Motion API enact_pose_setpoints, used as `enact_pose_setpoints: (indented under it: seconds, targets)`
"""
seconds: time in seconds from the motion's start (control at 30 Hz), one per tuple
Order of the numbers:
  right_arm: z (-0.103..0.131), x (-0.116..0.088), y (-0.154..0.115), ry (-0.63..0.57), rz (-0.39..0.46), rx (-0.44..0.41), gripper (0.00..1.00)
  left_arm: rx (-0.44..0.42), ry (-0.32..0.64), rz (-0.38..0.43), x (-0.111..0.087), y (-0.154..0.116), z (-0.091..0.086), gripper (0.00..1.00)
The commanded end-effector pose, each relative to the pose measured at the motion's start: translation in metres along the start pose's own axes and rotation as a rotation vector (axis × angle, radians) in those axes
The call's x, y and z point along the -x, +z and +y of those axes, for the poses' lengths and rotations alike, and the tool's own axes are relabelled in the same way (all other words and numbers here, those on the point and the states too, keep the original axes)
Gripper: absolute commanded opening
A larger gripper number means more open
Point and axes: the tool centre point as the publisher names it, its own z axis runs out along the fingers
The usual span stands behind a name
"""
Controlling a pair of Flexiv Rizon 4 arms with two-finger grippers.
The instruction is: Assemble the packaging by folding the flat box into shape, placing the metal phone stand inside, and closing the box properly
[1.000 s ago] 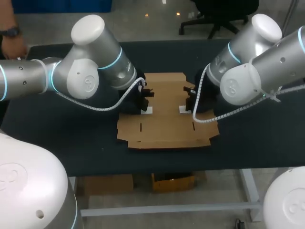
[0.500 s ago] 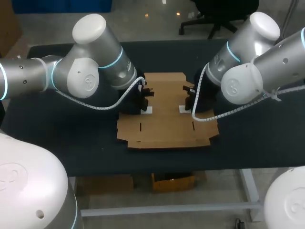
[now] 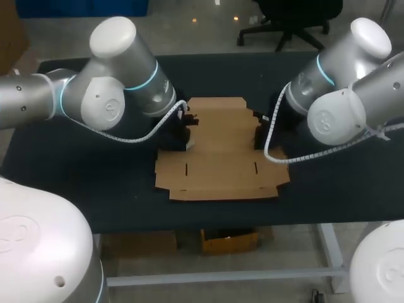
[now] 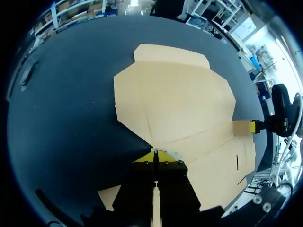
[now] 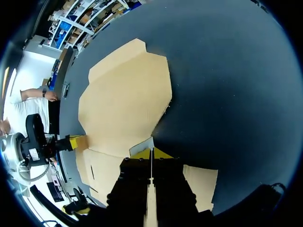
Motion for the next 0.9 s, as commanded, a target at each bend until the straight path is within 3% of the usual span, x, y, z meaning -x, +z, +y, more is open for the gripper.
enact_pose_setpoints:
  seconds: [0.03,0.57,0.9]
  targets:
    - [-0.004,0.007,-0.006,0.008,0.011,0.006,0.00,-0.006,-0.011,-0.020,0.002,-0.009,0.003,0.00]
    - [-0.006,0.033,-0.025,0.078,0.022,0.016,0.00,-0.025,-0.069,-0.083,0.019,-0.026,0.011,0.00]
    - [-0.010,0.044,-0.046,0.098,0.052,0.017,0.00,-0.018,-0.095,-0.060,0.029,-0.054,0.015,0.00]
